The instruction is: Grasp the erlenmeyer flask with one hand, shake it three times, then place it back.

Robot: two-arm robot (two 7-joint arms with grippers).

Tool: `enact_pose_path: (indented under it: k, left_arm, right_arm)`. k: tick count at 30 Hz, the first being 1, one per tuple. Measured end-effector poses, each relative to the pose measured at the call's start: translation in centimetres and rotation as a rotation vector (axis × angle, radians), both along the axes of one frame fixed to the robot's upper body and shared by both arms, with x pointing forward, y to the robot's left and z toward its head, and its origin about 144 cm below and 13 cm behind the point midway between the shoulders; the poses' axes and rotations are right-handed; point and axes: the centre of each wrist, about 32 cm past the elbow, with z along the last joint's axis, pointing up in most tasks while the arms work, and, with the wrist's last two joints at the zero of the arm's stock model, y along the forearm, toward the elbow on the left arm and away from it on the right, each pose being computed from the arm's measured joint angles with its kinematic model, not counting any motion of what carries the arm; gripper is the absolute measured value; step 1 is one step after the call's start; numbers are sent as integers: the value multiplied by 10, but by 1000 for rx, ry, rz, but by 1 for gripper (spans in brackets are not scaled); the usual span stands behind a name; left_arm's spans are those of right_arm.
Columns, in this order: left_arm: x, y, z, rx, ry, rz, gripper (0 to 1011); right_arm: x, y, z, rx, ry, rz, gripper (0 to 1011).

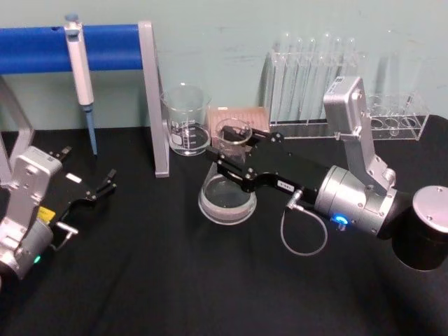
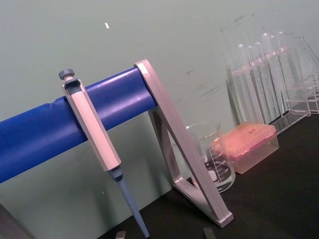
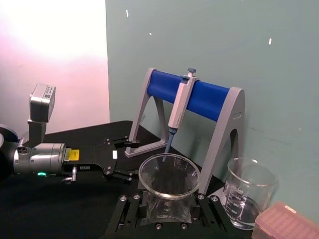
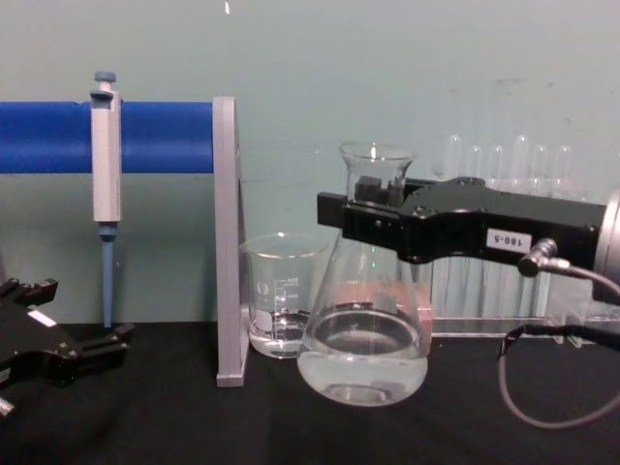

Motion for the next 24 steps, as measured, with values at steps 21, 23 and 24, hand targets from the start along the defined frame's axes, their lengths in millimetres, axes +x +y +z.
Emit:
enact_pose_path:
  k: [21, 23, 24]
  left_arm:
    - [0, 0, 0, 0, 0, 0, 1001]
    - [0, 0, 0, 0, 0, 0, 1001]
    - [0, 0, 0, 0, 0, 0, 1001]
  right_arm:
    - [9, 3, -14, -3, 13, 32, 458]
    - [10, 3, -16, -3, 17, 33, 457]
    - [11, 3, -18, -3, 20, 34, 458]
